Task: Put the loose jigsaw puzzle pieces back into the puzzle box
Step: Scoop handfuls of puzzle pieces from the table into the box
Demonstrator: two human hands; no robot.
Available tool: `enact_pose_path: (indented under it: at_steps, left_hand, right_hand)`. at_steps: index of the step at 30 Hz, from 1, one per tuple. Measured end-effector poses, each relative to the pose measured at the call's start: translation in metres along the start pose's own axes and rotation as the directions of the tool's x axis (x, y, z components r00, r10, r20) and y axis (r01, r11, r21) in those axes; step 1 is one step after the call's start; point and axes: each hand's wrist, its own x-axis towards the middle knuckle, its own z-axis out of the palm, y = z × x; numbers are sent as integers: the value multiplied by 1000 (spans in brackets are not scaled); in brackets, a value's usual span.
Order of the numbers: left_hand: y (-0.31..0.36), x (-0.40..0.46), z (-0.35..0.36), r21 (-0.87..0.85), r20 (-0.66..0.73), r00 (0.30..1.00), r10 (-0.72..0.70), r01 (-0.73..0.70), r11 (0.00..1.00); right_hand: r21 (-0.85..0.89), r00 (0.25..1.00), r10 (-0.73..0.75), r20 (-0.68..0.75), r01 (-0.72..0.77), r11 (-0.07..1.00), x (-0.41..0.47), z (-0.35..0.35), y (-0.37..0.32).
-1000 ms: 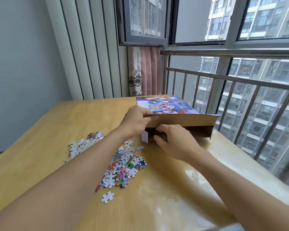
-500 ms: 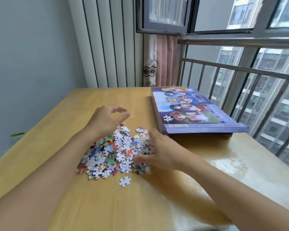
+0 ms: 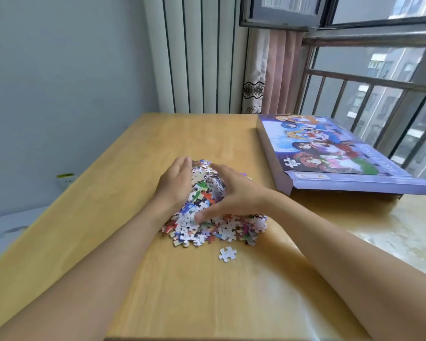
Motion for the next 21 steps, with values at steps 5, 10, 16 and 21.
enact_pose_path:
  at_steps: [5, 10, 16, 21]
  left_hand:
    - [4, 7, 3, -348, -106, 991, -80, 38, 937]
    - [5, 11, 3, -471, -154, 984, -86, 3, 882]
    - [4, 12, 10, -394, -197, 980, 1, -80, 915]
    - [5, 11, 10, -311, -211, 975, 71, -136, 941]
  right_hand:
    - [53, 999, 30, -24, -28, 998, 16, 0, -6]
    - [140, 994, 17, -105, -3, 990, 24, 3, -5]
    - [203, 988, -13, -156, 45, 978, 24, 2, -2]
    - [296, 981, -15, -191, 72, 952, 22, 1, -2]
